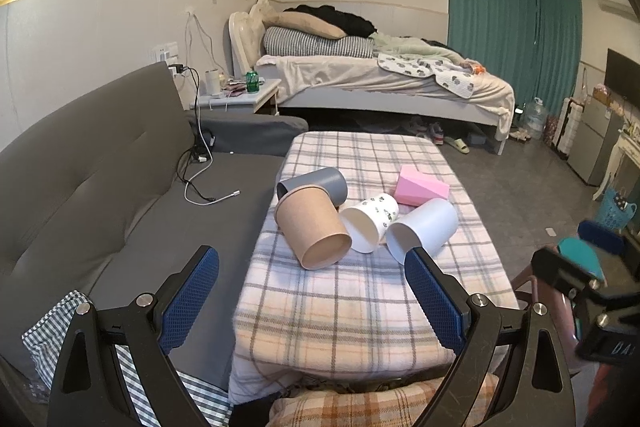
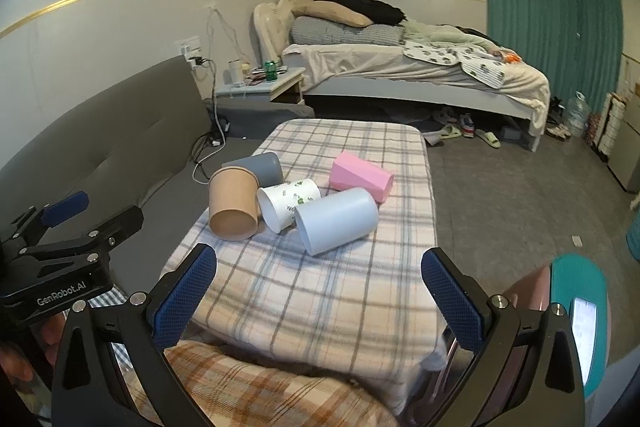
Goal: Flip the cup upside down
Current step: 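Reach the right gripper to the pink hexagonal cup and grasp it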
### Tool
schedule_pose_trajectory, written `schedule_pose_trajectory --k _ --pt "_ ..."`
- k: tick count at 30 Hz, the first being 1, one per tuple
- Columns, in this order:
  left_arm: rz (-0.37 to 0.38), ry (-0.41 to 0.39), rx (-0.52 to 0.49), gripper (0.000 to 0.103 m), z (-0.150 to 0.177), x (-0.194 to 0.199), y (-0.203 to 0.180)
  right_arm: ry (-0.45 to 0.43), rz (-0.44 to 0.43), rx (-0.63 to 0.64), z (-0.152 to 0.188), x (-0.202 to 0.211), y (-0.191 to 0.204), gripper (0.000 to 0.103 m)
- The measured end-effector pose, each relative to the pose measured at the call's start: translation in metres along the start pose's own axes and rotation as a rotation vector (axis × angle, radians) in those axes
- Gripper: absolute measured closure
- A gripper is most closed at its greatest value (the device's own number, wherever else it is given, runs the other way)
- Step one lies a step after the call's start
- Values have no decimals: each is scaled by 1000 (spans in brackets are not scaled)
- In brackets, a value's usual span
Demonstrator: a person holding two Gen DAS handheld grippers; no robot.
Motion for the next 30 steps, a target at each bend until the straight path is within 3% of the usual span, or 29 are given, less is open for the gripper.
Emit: schedule_pose_trajectory --k 6,14,22,30 --pt "-29 43 27 6 -22 -34 -6 50 -25 133 -45 -34 -27 0" --pt "-80 114 57 6 -46 -107 -18 187 -55 343 -103 -138 -61 0" --pt "-111 158 41 6 -62 -182 -30 377 -124 460 -104 -267 -65 0" --pt "-110 167 23 6 -68 -216 -34 497 -176 536 -92 -343 -61 11"
Point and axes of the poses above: each gripper's, at about its wrist camera, not at the fingertips, and x roughly against the way its jaws point, y to its left, z to its underside, the point moved 1 cm from there along -x, roughly the way its jaws point, and after that the axes turned 2 degrees about -x, right-handed, at the moved point
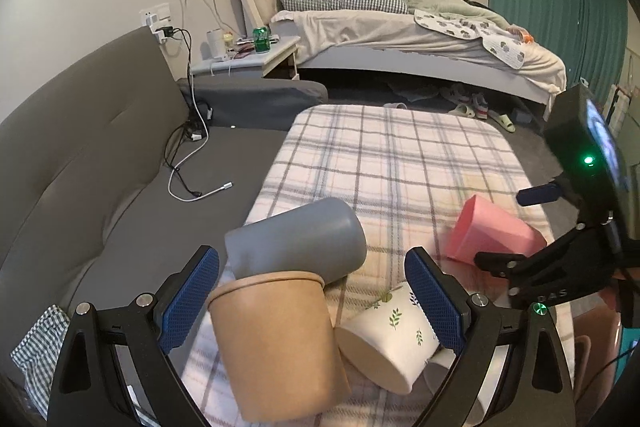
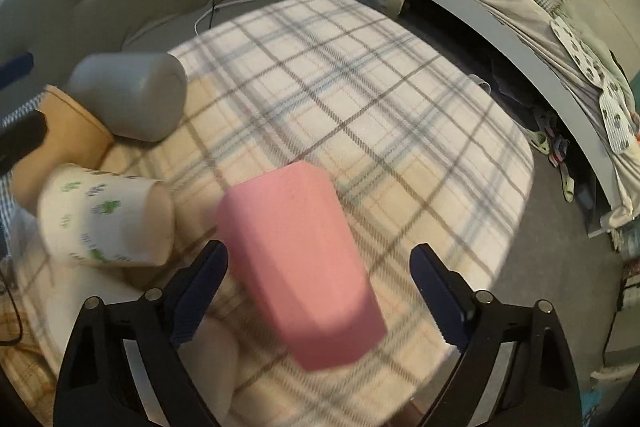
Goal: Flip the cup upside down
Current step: 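Reach the right gripper to the pink hexagonal cup and grasp it, then lift the pink cup with the right gripper and rotate it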
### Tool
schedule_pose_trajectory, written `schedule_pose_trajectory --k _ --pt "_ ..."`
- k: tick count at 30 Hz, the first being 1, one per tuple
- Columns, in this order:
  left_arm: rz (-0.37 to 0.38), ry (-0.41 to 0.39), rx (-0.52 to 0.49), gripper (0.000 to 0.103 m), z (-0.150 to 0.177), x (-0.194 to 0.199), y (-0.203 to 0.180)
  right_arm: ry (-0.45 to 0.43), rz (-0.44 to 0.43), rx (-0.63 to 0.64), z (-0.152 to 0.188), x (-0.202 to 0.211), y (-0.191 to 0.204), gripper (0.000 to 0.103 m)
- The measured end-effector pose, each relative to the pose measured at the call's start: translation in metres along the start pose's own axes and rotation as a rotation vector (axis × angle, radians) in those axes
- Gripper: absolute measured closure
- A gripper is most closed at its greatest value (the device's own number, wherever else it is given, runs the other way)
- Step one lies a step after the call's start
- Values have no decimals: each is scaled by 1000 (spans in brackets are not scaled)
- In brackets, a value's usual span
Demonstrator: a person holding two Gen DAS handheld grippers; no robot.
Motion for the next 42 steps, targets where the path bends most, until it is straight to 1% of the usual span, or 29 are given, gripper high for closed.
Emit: schedule_pose_trajectory --k 1,3,4,5,6,7,10,13,15,18,20,23,25,29,32,35,36,38,42 --pt "3 3 -3 6 0 -2 -1 3 -24 -2 -1 -4 0 11" --pt "2 10 -10 6 1 -4 -2 11 -42 -6 -4 -12 -1 12" --pt "2 13 -10 6 1 -5 -3 24 -57 -4 -5 -16 1 16" --pt "8 19 -12 6 2 -5 -3 36 -72 -2 -5 -19 2 28" --pt "12 22 -12 6 1 -5 -3 46 -81 -5 -5 -22 3 37" --pt "14 21 -14 6 1 -2 -3 54 -83 -13 -5 -23 4 40" --pt "13 7 -28 6 0 11 -1 22 -49 -52 -6 -9 5 41" --pt "12 -21 -28 6 -3 32 4 -38 4 -104 -7 28 -1 41" --pt "18 -39 -16 6 -5 48 9 -77 19 -151 -8 62 -6 41" --pt "32 -71 2 6 -6 77 18 -128 49 -183 -6 110 -2 41" --pt "37 -95 13 6 -5 99 25 -155 71 -199 0 145 8 41" --pt "56 -136 24 6 0 133 38 -190 88 -220 15 190 32 41" --pt "59 -155 23 6 4 149 45 -211 98 -222 28 214 53 41" --pt "70 -171 19 6 22 173 62 -217 102 -258 62 243 102 41" --pt "64 -176 12 6 40 183 73 -205 64 -309 85 242 140 41" --pt "59 -163 17 6 57 184 84 -172 19 -356 101 219 172 41" --pt "55 -154 25 6 64 182 89 -149 -14 -386 106 205 182 42" --pt "48 -138 36 6 74 178 96 -120 -51 -432 111 183 193 42" --pt "28 -95 58 6 92 163 107 -76 -77 -510 117 141 202 41"
Point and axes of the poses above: each gripper's, at about its wrist camera, not at the fingertips, and x roughly against the way its jaws point, y to its left, z to its underside, the point moved 1 cm from there along -x, roughly the way its jaws point, and after that the axes turned 2 degrees about -x, right-handed, at the moved point
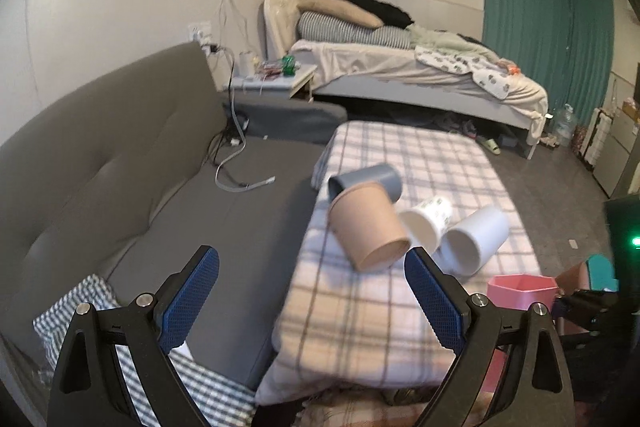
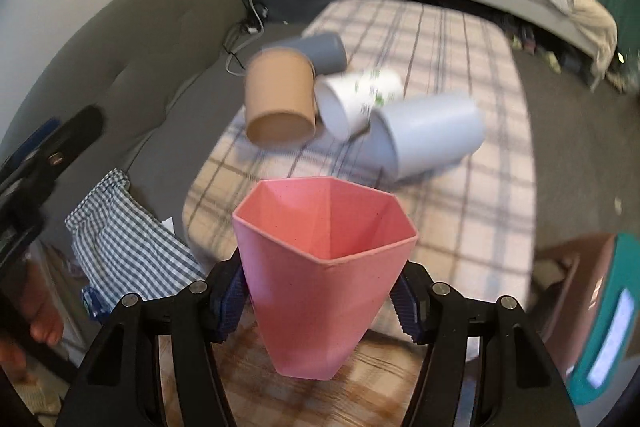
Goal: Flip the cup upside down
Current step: 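Lift the pink cup with the right gripper and rotate it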
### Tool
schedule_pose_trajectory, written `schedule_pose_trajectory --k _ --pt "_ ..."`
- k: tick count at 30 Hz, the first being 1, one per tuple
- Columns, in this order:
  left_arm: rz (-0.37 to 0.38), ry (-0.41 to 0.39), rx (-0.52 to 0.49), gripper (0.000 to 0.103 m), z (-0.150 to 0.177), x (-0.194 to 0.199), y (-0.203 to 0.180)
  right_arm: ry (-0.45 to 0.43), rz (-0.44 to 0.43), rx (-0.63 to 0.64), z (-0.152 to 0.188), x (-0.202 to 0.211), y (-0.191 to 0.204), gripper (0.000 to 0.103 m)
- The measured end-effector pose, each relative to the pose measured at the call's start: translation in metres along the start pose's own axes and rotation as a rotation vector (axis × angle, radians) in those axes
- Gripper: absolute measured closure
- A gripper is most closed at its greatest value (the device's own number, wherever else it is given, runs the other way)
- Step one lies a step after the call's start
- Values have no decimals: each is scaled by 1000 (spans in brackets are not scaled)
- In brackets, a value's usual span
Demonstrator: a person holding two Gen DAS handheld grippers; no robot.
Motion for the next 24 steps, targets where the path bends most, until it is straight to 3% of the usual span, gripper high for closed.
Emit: schedule_pose_trajectory --k 8,11,20,24 --pt "-5 87 5 6 29 -34 -1 31 61 -126 -7 -55 -23 41" --pt "6 119 5 6 35 -45 -3 37 33 -171 -9 -65 -34 41" --pt "-8 148 -18 6 35 -61 -15 36 17 -112 -14 -81 -29 41" --pt "-24 149 -10 6 34 -61 -15 29 15 -119 -12 -83 -31 24"
Point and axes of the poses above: each gripper's, at about its wrist camera, not at the fingertips, and x roughly against the way its jaws point, y to its left, z to its underside, the point moved 1 cm from there along -x, roughly the way its jaws point, and after that the axes turned 2 degrees about -x, right-handed, at the moved point
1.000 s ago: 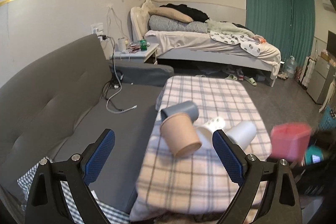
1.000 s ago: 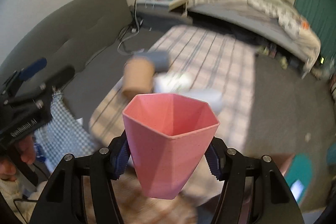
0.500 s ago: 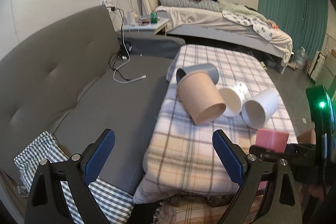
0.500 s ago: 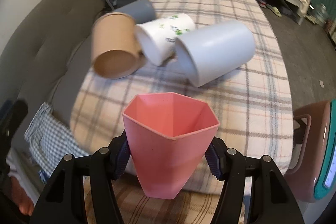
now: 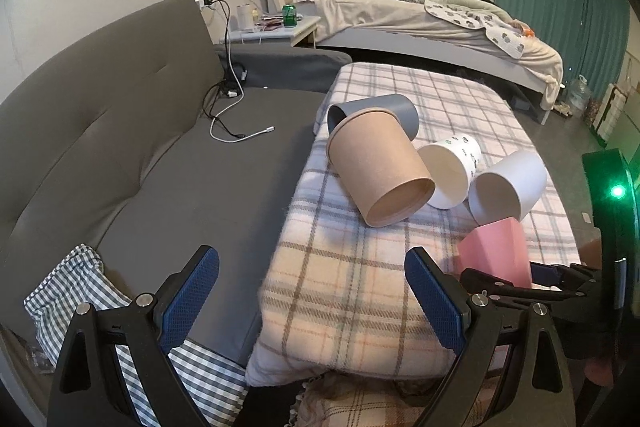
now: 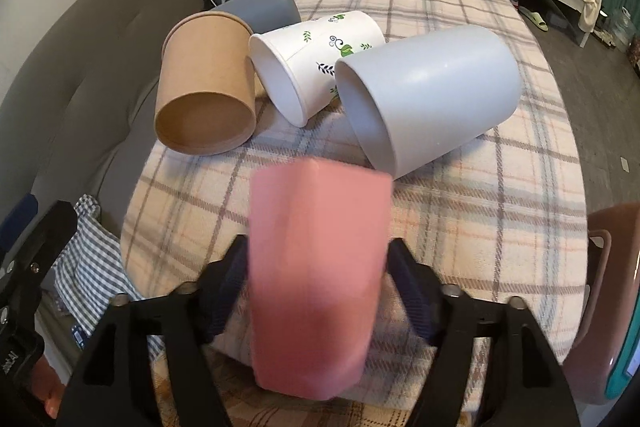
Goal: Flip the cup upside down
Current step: 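Lift the pink cup with the right gripper and rotate it, then lower the pink cup onto the table and open the right gripper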
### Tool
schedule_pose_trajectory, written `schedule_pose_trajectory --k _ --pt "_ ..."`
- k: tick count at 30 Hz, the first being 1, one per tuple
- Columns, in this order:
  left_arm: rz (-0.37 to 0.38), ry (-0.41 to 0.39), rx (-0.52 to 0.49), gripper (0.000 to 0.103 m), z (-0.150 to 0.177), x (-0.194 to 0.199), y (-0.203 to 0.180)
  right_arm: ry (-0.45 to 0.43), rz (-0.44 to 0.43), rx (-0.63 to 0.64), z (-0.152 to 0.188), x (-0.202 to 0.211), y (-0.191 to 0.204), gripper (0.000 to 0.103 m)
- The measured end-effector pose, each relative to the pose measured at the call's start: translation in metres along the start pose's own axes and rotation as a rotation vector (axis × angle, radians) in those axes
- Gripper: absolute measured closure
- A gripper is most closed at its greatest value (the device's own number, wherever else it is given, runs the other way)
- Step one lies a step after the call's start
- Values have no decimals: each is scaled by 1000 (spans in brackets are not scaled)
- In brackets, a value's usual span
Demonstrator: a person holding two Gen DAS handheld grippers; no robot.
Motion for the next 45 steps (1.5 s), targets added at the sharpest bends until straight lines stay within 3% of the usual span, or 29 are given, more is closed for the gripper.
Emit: schedule_pose_trajectory --k 1,4,12,21,32,44,45 --pt "-4 -1 5 6 0 2 1 -11 -11 -8 0 3 -2 19" --pt "-12 -12 23 6 -4 8 1 -58 -34 -15 -1 17 -5 18" --pt "-10 -74 35 6 -11 40 -15 -250 33 7 5 86 -16 16" --pt "90 -57 -42 6 8 51 -72 -366 124 -9 33 138 -63 13" --pt "154 79 -133 6 35 13 -129 -329 112 -148 55 123 -117 13" --pt "189 149 -169 8 49 -18 -143 -285 98 -188 55 98 -132 13" --pt "198 157 -172 14 51 -20 -143 -283 99 -190 55 96 -132 13"
Point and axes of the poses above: each gripper's, at about its wrist camera, not at the fingertips, and x roughly against the way its jaws point, y to its left, z to its underside, the point moved 1 cm from there along -x, roughly the way its jaws point, and after that the axes turned 2 degrees about -x, right-handed, at the moved point
